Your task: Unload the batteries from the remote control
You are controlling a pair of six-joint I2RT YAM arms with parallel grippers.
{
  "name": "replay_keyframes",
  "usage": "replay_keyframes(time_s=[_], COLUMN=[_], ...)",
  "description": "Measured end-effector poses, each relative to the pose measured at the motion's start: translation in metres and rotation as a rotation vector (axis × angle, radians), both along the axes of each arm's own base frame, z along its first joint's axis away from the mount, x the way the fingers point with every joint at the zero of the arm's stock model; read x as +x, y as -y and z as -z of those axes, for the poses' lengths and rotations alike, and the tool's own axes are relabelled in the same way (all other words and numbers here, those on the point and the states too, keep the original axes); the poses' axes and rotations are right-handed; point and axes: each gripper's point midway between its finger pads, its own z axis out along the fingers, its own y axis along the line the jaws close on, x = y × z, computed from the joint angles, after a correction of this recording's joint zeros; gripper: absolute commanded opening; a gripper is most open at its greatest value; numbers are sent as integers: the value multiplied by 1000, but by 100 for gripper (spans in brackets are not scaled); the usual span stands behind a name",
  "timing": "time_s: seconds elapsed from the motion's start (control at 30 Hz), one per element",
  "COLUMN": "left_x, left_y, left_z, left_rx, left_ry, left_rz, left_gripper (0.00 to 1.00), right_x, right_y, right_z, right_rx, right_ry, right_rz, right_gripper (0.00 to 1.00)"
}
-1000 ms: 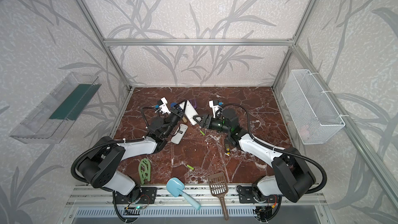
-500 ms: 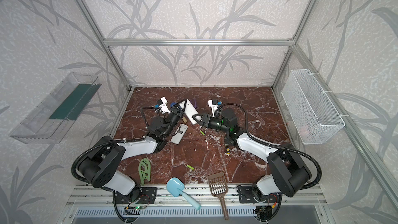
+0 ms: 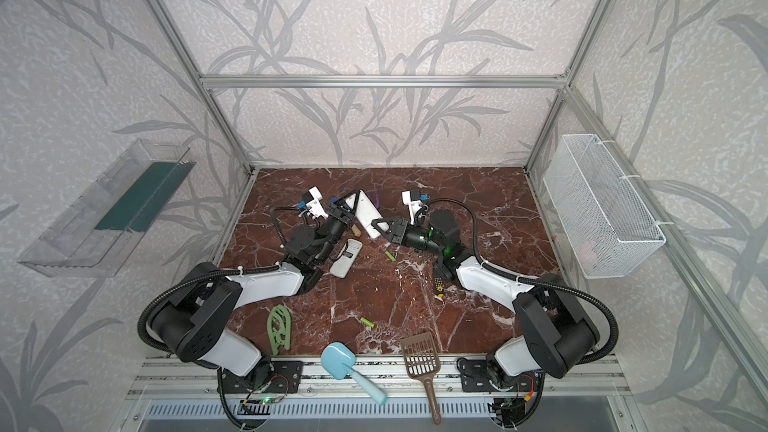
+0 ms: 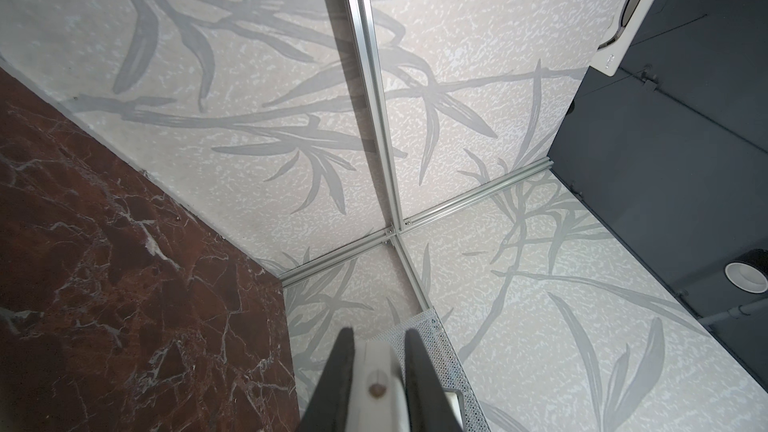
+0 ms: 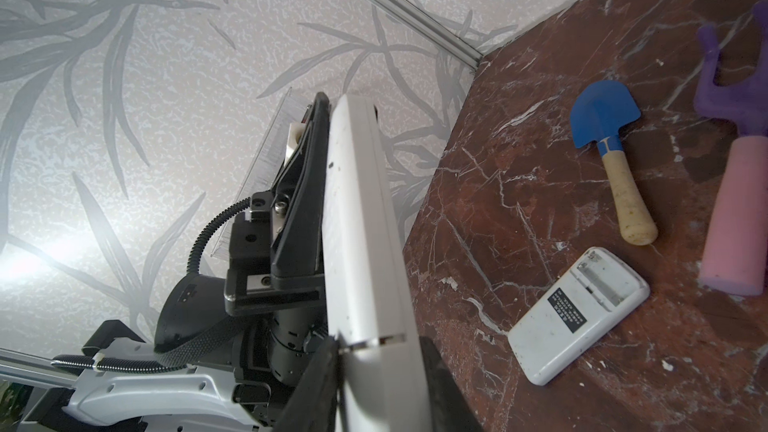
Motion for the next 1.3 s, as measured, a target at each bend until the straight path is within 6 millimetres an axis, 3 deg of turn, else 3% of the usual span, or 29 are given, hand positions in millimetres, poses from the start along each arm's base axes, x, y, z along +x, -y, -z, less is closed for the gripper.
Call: replay_keyframes(time_s=[0.43, 0.83, 1.3], left_x=[-1, -1, 3], left_y=[0, 6, 4], left_z=[-2, -8, -1], left_rx=[-20, -33, -15], left_ry=[-3, 1, -26], left_rz=[6, 43, 23], left_gripper=[0, 0, 0], right_x=[-5, -8, -3], right_y=[5, 11, 10], right_z=[-3, -10, 2], right_rx=[10, 9, -9], right_ry=[7, 17, -19], right_rz=[6, 4, 19], right_gripper=[22, 29, 36])
